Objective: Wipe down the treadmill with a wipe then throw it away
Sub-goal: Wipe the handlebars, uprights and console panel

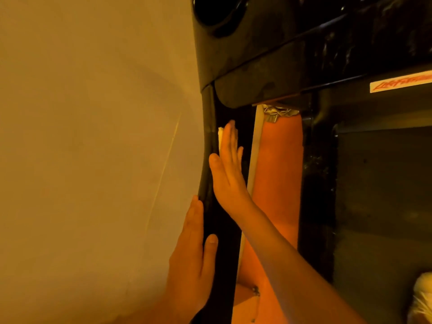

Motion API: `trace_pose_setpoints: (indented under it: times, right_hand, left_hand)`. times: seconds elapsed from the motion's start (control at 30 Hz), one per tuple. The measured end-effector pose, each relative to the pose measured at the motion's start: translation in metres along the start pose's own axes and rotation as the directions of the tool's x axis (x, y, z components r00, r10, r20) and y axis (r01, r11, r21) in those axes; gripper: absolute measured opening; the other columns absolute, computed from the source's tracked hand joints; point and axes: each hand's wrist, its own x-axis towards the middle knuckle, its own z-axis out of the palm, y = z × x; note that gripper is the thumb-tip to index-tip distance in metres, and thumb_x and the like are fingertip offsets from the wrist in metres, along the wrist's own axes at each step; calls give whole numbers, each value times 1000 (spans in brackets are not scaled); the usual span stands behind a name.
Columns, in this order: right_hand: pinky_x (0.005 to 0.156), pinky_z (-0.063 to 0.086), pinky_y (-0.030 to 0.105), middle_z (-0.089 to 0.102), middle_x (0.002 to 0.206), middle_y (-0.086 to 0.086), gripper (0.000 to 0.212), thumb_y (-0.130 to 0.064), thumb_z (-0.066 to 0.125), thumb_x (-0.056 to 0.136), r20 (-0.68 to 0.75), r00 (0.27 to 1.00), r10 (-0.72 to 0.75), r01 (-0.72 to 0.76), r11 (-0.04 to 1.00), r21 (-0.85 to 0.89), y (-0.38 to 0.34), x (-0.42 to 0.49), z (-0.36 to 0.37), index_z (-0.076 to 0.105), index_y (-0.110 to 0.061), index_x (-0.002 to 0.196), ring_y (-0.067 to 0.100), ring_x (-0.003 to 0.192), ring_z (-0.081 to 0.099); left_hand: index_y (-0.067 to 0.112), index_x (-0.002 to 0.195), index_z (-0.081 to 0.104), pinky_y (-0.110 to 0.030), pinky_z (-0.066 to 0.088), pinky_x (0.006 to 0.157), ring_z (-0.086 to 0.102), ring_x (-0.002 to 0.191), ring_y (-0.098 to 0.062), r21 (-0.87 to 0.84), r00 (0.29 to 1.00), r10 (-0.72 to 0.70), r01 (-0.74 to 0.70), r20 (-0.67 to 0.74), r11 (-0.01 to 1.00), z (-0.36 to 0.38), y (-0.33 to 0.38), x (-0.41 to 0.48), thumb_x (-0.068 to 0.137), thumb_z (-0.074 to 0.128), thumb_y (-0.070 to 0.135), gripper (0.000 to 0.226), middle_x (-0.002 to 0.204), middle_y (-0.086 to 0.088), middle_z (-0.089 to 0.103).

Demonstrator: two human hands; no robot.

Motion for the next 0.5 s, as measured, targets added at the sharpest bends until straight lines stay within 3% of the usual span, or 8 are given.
trace_pose_setpoints:
  times: [0.07, 0.13, 0.2, 0.3, 0.37, 0.4, 0.5]
  right_hand:
    - [127, -12, 36, 11, 155, -36, 46, -38, 29, 110, -82, 991, 104, -88, 980, 176, -3, 0, 2, 12, -43, 152, -12, 149, -2]
    - [129, 5, 49, 26, 141, -45, 41, -28, 39, 111, -156, 961, 226, -157, 918, 364, -5, 2, 3, 32, -55, 141, -15, 142, 16]
    - [128, 16, 52, 35, 145, -33, 43, -24, 45, 109, -182, 946, 269, -174, 891, 419, -7, 3, 4, 41, -59, 134, -12, 141, 23]
    - [127, 21, 49, 41, 151, -18, 45, -15, 46, 108, -207, 946, 250, -137, 886, 443, -11, 5, 3, 44, -41, 145, 2, 149, 28]
    - [129, 15, 49, 38, 158, -12, 47, -12, 43, 108, -211, 953, 218, -112, 900, 422, -16, 7, 2, 41, -30, 151, 6, 152, 25]
    - [130, 5, 48, 31, 163, -10, 50, -15, 40, 108, -186, 965, 185, -106, 925, 366, -16, 8, 1, 35, -28, 155, 5, 153, 19]
    - [123, -17, 35, 4, 172, -7, 70, -42, 32, 101, -50, 996, 75, -70, 992, 105, -13, 5, 4, 5, -25, 163, 4, 156, -4]
  left_hand:
    - [65, 152, -3, -22, 23, 122, 16, 153, 3, 7, 1000, -9, 9, 8, 1000, 0, 0, 0, 101, 30, 57, 61, 165, 33, 7]
    - [66, 151, -4, -24, 23, 120, 16, 152, 5, 12, 1000, -12, 12, 11, 1000, 0, 1, 0, 100, 29, 59, 61, 165, 34, 7]
    - [65, 151, -3, -22, 24, 118, 16, 151, 7, 12, 1000, -14, 14, 7, 1000, 0, 0, 0, 101, 30, 59, 61, 164, 35, 8]
    - [63, 153, -2, -23, 26, 118, 17, 151, 7, 17, 1000, -8, 8, 6, 1000, 0, -1, 1, 103, 34, 53, 62, 164, 34, 10]
    - [63, 153, -3, -24, 27, 119, 17, 151, 7, 20, 1000, -5, 5, 12, 1000, -1, -1, 1, 103, 32, 55, 62, 164, 34, 11]
    - [63, 153, -3, -26, 27, 119, 17, 151, 6, 17, 1000, -5, 5, 13, 1000, -1, -1, 1, 102, 31, 55, 62, 165, 33, 11]
    - [60, 155, -2, -33, 32, 120, 20, 152, 2, 5, 1000, -6, 6, 14, 1000, -1, -2, 1, 102, 31, 55, 62, 166, 28, 13]
